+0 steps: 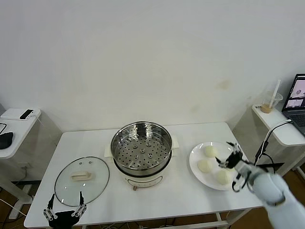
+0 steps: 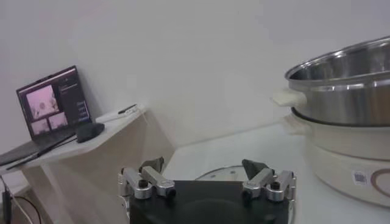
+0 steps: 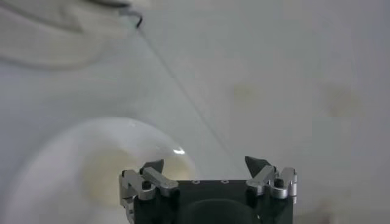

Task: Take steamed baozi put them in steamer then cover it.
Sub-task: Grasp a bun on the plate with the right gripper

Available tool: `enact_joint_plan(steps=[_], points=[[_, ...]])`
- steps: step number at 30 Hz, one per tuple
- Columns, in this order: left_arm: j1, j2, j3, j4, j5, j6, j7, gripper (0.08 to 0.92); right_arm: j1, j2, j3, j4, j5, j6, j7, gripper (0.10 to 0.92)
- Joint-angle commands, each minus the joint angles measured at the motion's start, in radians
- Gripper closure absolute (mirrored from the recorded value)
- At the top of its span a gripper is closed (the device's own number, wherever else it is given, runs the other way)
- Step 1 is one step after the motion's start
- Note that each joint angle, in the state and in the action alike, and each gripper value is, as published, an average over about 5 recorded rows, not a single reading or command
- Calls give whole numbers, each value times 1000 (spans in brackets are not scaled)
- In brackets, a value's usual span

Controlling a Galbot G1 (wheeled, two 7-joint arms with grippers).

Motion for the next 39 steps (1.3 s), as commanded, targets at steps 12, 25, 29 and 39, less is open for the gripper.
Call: enact_joint_plan(steps=[12,25,29,39], points=[[-32,7,-38,19,15,-3,9,177,685,-46,-636,-391,-83,173,-572,203],[-32,15,-76,16,-1,-5,2,177,620,118,-605,-650,-122,189,-504,203],[-32,15,-83,17,-1,-6,1,177,605,171,-582,-704,-141,186,-481,203],[-40,19,-95,25,1,-6,3,177,618,263,-572,-783,-148,182,-428,203]])
